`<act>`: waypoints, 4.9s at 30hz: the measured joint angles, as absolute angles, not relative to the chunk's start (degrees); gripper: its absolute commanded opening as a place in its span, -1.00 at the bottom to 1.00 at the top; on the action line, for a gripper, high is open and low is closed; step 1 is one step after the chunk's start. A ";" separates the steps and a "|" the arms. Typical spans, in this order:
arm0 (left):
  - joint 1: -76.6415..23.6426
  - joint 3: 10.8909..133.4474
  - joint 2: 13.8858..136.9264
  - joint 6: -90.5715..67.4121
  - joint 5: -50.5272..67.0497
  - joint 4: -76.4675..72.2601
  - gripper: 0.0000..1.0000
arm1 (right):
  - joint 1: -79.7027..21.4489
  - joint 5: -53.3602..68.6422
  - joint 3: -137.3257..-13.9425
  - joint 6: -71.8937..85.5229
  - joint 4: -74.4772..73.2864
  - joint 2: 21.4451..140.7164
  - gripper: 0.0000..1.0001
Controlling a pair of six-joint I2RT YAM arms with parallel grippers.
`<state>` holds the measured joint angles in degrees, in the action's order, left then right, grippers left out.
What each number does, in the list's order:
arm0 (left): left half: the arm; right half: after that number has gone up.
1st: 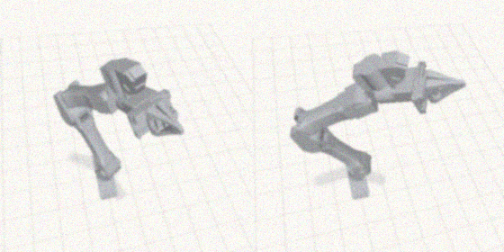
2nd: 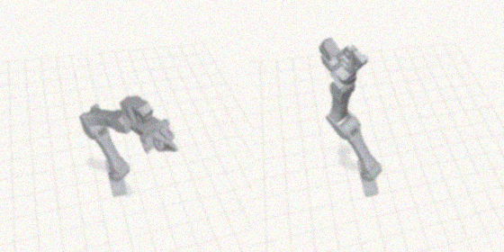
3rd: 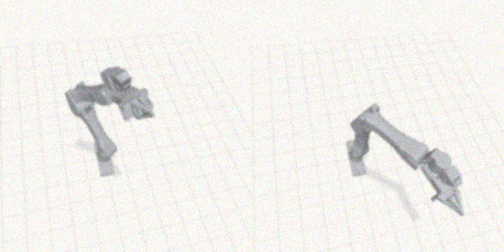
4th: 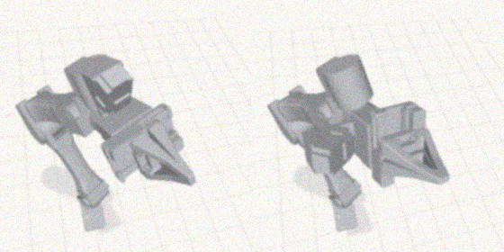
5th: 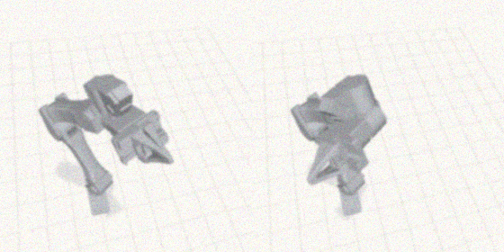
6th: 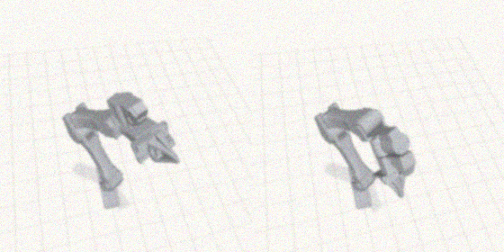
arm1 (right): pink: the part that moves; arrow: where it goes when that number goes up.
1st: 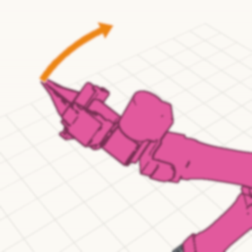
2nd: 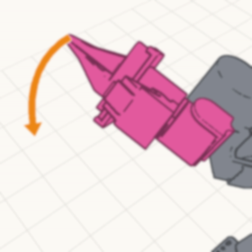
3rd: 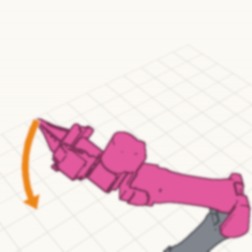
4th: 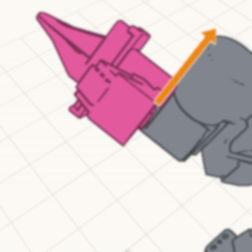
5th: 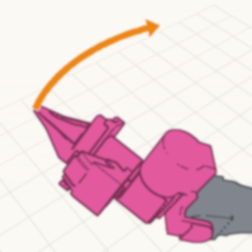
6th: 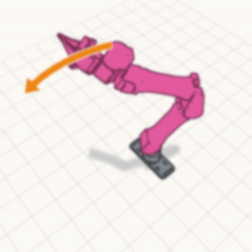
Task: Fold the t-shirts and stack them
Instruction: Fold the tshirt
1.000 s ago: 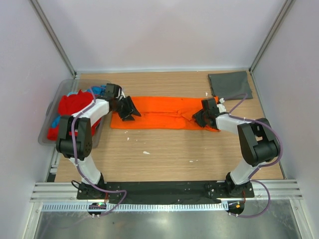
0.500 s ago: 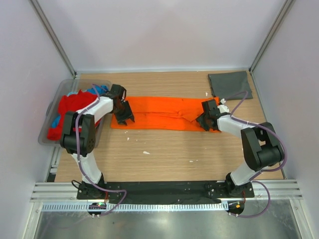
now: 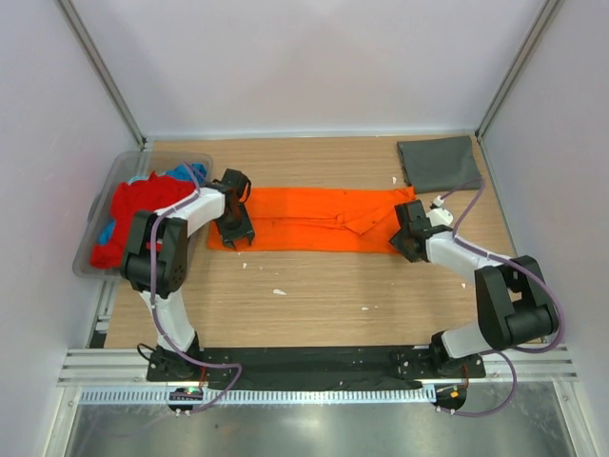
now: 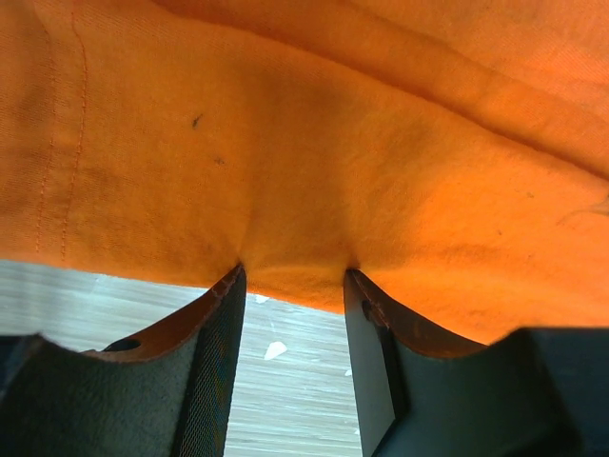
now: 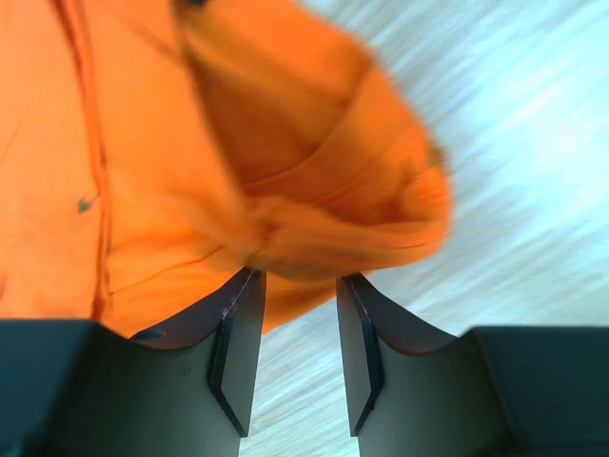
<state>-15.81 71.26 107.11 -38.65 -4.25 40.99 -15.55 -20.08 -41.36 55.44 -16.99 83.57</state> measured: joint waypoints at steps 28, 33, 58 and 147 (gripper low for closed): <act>-17.23 71.20 98.89 -41.04 -3.07 44.34 0.03 | -7.97 -23.24 -43.29 52.69 -28.80 73.52 -0.05; -17.23 73.63 93.51 -38.50 0.47 42.89 0.04 | -12.58 -21.93 -45.36 54.41 -26.28 70.04 0.02; -17.23 67.16 86.50 -32.49 9.76 37.76 0.05 | -23.16 -16.51 -51.55 72.77 -9.21 93.91 0.07; -17.23 66.59 86.02 -32.47 9.56 36.86 0.04 | -24.32 -10.98 -74.02 87.13 -33.12 105.25 -0.18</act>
